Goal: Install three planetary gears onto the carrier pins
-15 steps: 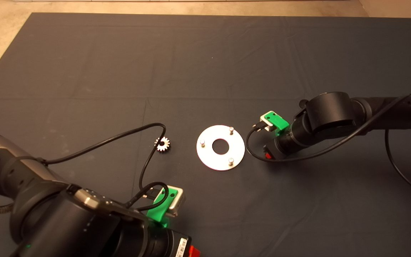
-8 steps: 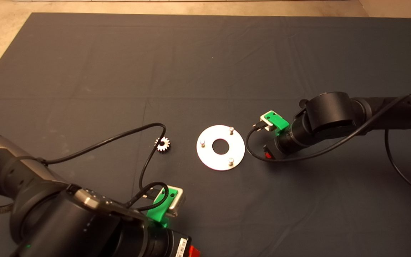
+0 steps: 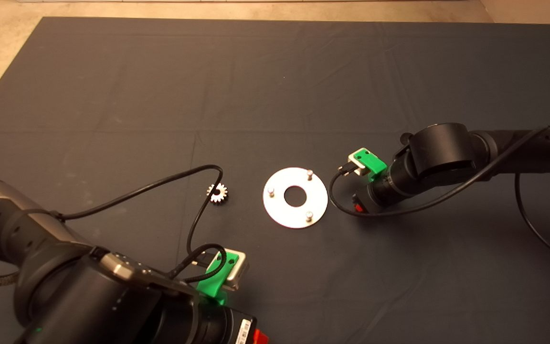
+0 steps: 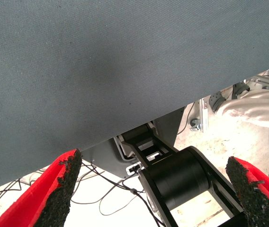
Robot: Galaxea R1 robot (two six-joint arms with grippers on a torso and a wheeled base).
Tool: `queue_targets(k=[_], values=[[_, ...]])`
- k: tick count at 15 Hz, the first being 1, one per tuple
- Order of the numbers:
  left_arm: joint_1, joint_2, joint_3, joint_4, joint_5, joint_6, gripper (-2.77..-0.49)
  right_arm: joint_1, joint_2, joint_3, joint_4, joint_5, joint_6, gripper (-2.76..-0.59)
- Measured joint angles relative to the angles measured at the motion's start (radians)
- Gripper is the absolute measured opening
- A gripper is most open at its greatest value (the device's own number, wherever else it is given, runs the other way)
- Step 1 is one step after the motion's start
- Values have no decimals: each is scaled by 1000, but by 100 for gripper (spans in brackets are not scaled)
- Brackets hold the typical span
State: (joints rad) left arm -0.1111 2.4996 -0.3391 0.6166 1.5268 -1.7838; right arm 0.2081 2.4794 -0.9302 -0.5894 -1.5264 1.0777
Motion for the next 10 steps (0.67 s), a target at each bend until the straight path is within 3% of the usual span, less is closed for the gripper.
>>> queue_targets(k=[7, 10], values=[[0, 0, 0, 0, 0, 0, -109, 3, -3, 81, -13, -4, 2, -242], [0, 0, 0, 0, 0, 0, -109, 34, -5, 114, -13, -6, 6, -244]])
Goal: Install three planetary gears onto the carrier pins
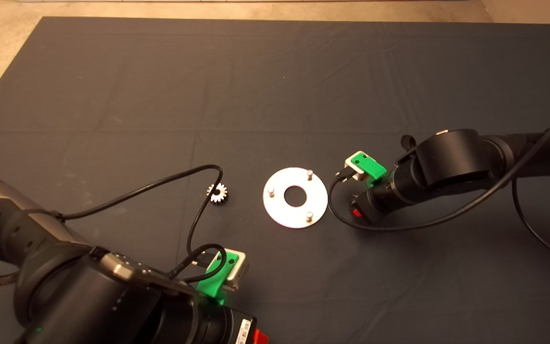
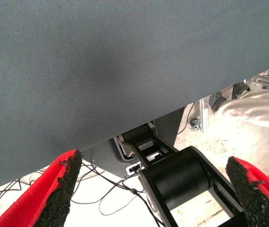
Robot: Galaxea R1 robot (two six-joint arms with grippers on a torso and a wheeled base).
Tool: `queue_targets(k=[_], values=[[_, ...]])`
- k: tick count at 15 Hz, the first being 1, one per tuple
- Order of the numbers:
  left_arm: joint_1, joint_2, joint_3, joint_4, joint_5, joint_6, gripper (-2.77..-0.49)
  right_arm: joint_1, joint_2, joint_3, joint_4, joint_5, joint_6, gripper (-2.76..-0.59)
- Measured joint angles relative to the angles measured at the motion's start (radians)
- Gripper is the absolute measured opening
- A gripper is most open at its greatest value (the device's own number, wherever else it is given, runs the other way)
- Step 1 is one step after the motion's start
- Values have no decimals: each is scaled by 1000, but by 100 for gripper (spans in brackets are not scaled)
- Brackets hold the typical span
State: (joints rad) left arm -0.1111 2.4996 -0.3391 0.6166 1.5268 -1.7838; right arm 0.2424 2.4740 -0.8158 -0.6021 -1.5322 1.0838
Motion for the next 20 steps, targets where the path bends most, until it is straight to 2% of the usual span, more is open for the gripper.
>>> queue_targets(k=[3, 5, 8, 9, 11, 16, 20], values=[[0, 0, 0, 0, 0, 0, -109, 45, 1, 50, 5, 1, 14, -247], [0, 0, 0, 0, 0, 0, -109, 89, 3, 78, 13, -2, 29, -253], [0, 0, 0, 0, 0, 0, -109, 147, 29, 116, 44, -3, 63, -253], [0, 0, 0, 0, 0, 0, -109, 151, 35, 118, 48, -3, 66, -253], [0, 0, 0, 0, 0, 0, -109, 163, 101, 123, 83, -7, 75, -253], [0, 2, 0, 0, 0, 0, -109, 176, 234, 109, 132, -3, 85, -253], [0, 2, 0, 0, 0, 0, -109, 176, 285, 70, 146, -2, 85, -252]])
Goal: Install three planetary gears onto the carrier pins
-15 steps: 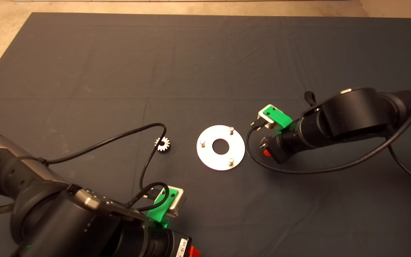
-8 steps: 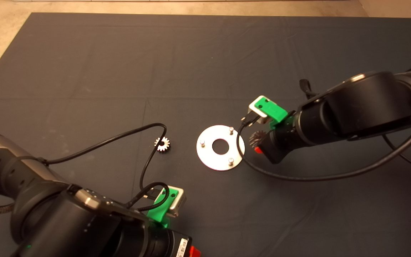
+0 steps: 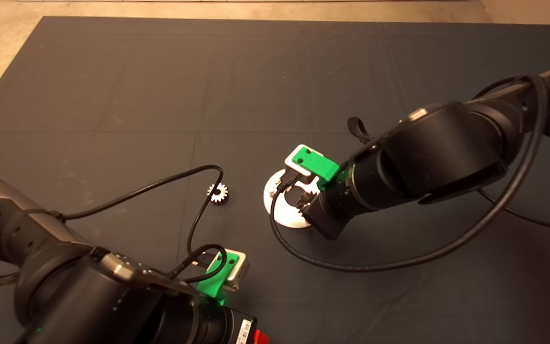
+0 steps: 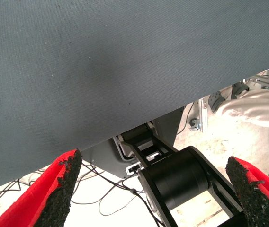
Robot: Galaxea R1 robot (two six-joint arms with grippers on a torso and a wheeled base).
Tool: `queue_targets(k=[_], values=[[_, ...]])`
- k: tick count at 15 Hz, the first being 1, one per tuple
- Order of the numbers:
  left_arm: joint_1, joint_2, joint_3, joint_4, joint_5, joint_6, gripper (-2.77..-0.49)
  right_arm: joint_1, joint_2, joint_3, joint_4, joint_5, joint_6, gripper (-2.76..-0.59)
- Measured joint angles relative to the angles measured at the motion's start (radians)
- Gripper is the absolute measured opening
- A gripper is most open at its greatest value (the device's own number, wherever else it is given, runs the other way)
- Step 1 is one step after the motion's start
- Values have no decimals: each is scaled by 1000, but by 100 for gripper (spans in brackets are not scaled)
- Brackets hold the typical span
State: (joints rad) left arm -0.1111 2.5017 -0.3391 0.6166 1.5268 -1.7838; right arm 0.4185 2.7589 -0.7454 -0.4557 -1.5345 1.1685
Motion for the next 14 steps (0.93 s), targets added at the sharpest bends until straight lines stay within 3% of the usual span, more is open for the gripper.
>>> queue_targets(k=[6, 10, 14], values=[[0, 0, 0, 0, 0, 0, -109, 0, 20, -46, 70, -2, -1, -253], [0, 0, 0, 0, 0, 0, -109, -4, 23, -78, 81, -3, -26, -254], [0, 1, 0, 0, 0, 0, -109, -46, 23, -118, 83, -3, -72, -254]])
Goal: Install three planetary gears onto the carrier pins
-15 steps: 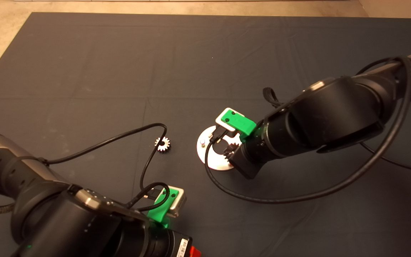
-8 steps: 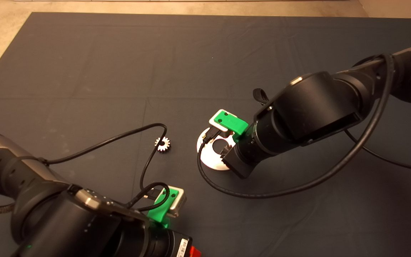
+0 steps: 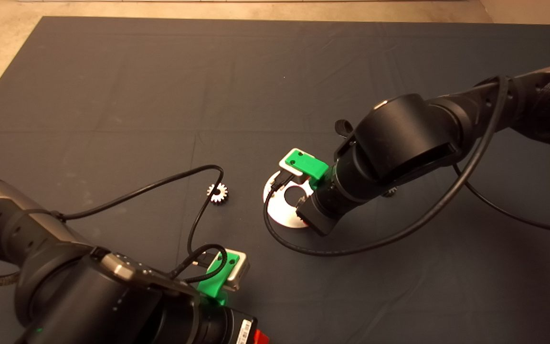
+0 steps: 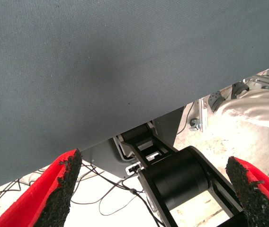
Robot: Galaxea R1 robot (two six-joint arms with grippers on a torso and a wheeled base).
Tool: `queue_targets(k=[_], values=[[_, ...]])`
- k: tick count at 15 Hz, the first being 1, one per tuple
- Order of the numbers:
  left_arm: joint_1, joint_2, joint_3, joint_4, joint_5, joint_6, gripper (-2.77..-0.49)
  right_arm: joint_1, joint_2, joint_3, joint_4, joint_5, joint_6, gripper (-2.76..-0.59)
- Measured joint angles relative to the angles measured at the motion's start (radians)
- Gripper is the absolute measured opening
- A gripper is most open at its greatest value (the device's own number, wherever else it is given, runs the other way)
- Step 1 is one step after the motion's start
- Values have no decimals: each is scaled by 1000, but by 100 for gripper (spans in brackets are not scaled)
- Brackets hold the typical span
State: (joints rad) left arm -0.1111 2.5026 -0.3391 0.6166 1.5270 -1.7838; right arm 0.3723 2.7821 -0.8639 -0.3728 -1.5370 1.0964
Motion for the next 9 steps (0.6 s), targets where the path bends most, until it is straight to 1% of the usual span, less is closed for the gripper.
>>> queue_targets(k=[4, 7, 9], values=[[0, 2, 0, 0, 0, 0, -109, -46, 0, -27, 0, 0, -30, -254], [0, 2, 0, 0, 0, 0, -109, -57, 0, -39, -1, 0, -55, -254], [0, 2, 0, 0, 0, 0, -109, -64, 0, -46, -1, -1, -83, -254]])
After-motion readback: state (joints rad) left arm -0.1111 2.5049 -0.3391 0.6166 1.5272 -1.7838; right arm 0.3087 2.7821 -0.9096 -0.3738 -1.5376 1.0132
